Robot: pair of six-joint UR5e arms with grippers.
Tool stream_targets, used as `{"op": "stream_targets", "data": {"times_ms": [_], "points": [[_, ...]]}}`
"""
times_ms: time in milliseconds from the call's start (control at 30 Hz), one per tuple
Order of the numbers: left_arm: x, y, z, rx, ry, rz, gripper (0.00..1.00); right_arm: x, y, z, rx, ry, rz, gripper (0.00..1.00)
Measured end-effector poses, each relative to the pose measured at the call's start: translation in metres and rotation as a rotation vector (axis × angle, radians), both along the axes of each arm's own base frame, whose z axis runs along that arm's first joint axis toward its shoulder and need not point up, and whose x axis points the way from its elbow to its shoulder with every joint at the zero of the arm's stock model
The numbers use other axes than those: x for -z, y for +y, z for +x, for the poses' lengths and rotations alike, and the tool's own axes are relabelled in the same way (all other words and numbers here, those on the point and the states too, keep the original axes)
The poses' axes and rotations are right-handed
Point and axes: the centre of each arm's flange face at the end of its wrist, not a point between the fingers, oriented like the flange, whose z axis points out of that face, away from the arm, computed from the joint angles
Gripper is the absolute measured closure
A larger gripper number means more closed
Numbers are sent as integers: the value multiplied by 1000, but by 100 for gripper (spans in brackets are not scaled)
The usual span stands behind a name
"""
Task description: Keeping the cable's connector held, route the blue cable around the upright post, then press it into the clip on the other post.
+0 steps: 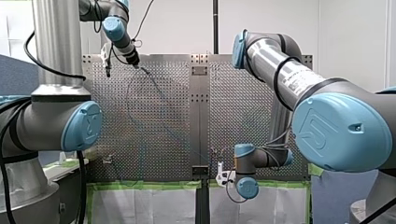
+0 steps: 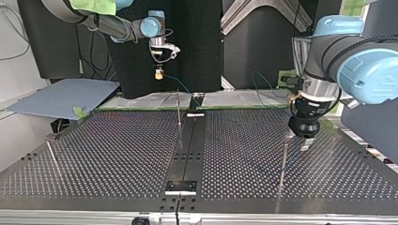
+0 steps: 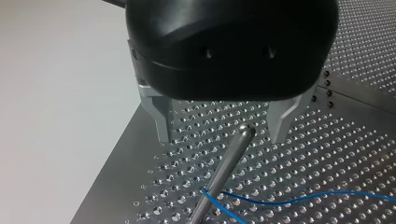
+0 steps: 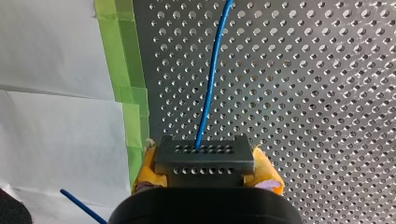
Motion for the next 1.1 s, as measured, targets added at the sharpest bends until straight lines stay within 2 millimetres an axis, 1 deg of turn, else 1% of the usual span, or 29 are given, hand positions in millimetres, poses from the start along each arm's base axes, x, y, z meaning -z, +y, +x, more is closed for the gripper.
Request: {"op": "stream_targets", "data": {"times_ms": [400,600,867,1100], "points": [[0,0,0,1,-1,0,0,0,0,0,0,-1,0,100],[0,-3,-1,18,-1,41,0,0,0,0,-1,-1,0,100],[3,-17,-3,68,3,118,0,0,0,0,-3,-3,-1,100],[11,-35,5,112,47,183,0,0,0,1,-5,-6,-1,100]]}}
